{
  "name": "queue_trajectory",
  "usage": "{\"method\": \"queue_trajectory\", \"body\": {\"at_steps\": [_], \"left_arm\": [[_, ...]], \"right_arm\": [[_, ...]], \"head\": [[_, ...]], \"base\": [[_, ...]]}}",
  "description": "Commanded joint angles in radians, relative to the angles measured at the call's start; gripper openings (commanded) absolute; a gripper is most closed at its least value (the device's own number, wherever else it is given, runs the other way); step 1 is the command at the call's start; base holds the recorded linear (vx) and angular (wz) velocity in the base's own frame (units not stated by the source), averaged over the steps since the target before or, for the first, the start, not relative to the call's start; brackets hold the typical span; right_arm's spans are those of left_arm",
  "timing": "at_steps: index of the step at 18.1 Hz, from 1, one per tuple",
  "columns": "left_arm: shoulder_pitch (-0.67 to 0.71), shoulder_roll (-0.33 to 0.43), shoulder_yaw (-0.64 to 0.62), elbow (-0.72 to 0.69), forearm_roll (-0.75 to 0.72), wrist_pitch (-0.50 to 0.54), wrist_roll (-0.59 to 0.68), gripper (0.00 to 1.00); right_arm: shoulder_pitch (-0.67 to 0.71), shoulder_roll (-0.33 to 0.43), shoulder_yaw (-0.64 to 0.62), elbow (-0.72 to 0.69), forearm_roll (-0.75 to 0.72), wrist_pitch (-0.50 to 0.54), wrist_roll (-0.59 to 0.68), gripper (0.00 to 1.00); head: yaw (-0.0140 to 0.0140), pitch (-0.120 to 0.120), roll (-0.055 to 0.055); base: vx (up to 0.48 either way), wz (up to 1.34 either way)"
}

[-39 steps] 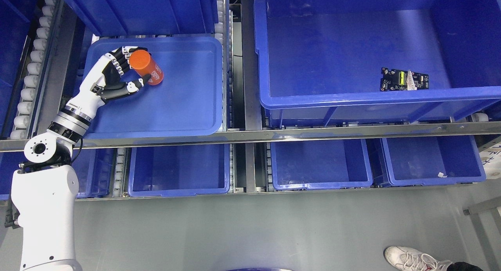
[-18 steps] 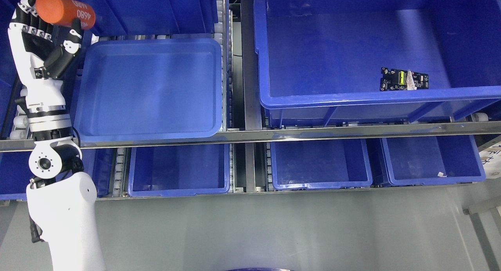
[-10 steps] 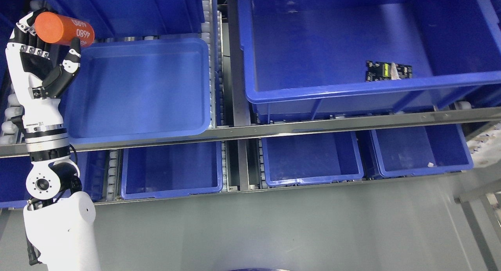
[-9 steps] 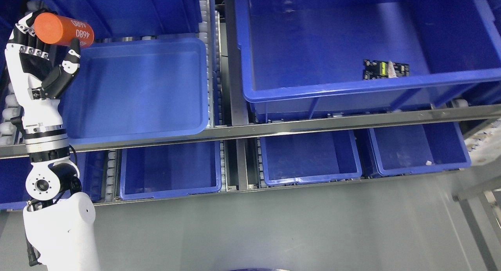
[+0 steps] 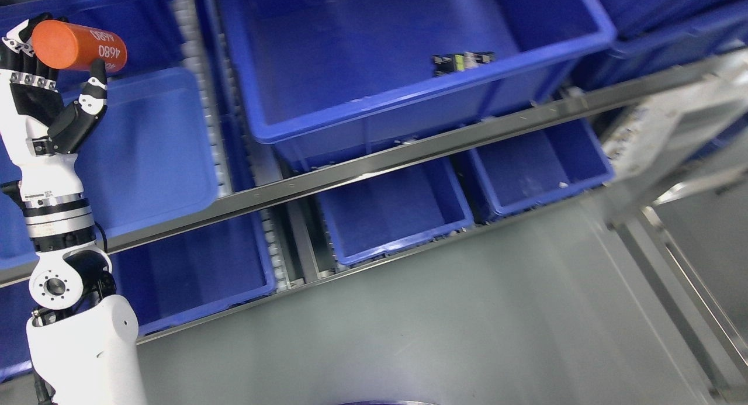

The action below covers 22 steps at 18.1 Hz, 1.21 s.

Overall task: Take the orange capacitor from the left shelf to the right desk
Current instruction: 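Hold the capacitor in the left hand while turning toward the steel table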

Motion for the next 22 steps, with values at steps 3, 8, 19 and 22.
{"method": "queue_trajectory", "body": {"at_steps": [3, 8, 19, 22], "left_arm": [[0.006, 0.012, 0.010, -0.045, 0.000, 0.007, 0.002, 0.27], [0.006, 0.012, 0.017, -0.045, 0.000, -0.010, -0.001, 0.27], [-0.040, 0.012, 0.133, -0.045, 0.018, -0.158, 0.000, 0.27], [-0.032, 0.012, 0.144, -0.045, 0.081, -0.158, -0.004, 0.27]], "right_arm": [[0.020, -0.017, -0.012, -0.017, 0.005, -0.001, -0.001, 1.00], [0.020, -0.017, -0.012, -0.017, 0.005, -0.001, -0.001, 1.00], [0.020, -0.017, -0.012, -0.017, 0.005, 0.001, -0.001, 1.00], [0.020, -0.017, -0.012, -0.017, 0.005, -0.001, -0.001, 1.00]], "head": [[0.0000, 0.000, 0.000], [0.0000, 0.000, 0.000], [0.0000, 0.000, 0.000], [0.0000, 0.000, 0.000]], "base": [[-0.068, -0.67], [-0.068, -0.65], [-0.042, -0.42], [-0.015, -0.32]]}}
